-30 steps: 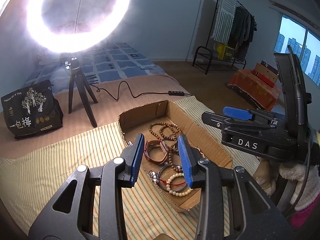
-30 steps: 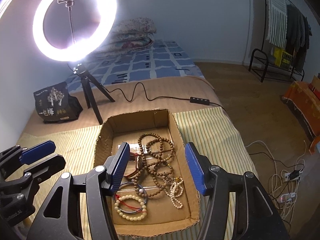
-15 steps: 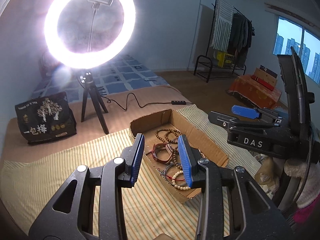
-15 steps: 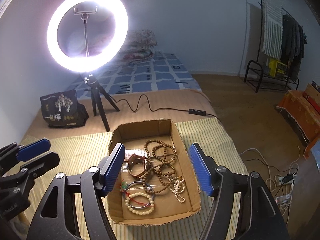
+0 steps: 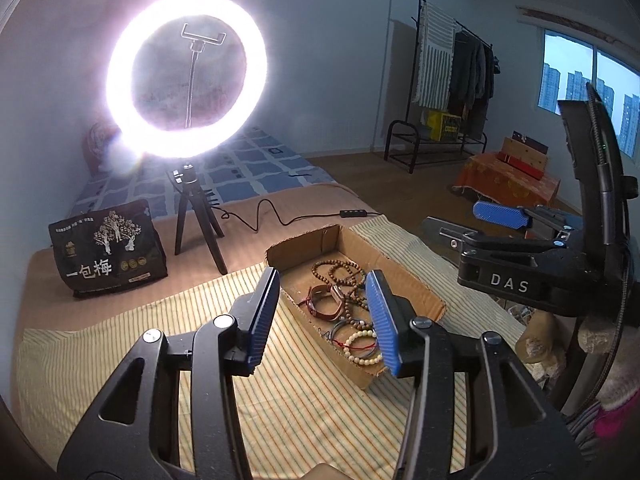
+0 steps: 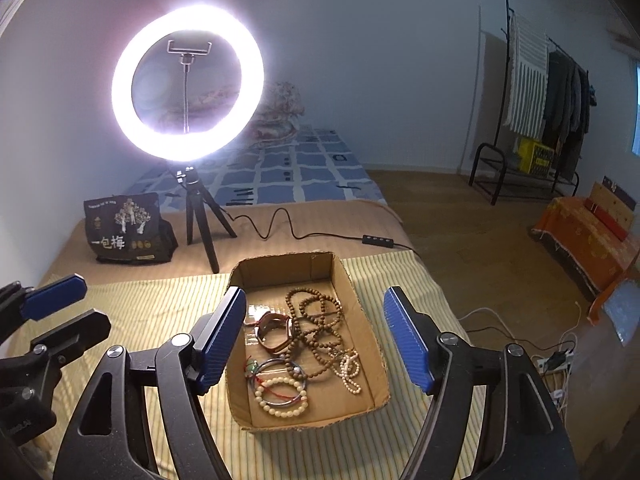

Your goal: Organize jewelry

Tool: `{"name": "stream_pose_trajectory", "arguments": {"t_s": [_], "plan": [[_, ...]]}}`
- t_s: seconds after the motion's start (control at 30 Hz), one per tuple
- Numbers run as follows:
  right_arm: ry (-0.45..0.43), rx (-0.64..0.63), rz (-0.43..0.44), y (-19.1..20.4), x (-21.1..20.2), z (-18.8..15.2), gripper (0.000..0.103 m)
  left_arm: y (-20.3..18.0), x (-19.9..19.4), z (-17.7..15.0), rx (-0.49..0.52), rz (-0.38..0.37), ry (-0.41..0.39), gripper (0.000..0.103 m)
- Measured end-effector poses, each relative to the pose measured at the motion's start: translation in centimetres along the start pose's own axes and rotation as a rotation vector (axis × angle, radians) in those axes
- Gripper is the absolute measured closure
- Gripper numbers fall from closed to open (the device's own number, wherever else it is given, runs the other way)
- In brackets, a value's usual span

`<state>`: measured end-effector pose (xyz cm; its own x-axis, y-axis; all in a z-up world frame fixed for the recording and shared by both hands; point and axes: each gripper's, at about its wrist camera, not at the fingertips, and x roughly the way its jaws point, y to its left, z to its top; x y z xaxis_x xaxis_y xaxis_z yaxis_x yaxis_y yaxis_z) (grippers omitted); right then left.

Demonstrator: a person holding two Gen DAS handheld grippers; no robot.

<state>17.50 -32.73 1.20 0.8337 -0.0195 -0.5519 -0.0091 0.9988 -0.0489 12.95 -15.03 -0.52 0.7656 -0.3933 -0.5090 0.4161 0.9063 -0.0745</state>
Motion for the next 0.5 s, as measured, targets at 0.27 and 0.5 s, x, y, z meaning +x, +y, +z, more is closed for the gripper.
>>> {"name": "stream_pose_trajectory", "arguments": {"t_s": [0.27, 0.5], "plan": [[-0.037, -0.021, -0.004, 0.7, -1.9, -1.0, 0.02, -0.2, -1.5, -0.9, 0.027, 0.032, -0.01, 0.023], [-0.044, -0.027, 0.001, 0.6, -2.3, -1.3, 0.02, -0.1, -2.8, -1.3, 0.043, 0.066, -0.029, 0.006]]}}
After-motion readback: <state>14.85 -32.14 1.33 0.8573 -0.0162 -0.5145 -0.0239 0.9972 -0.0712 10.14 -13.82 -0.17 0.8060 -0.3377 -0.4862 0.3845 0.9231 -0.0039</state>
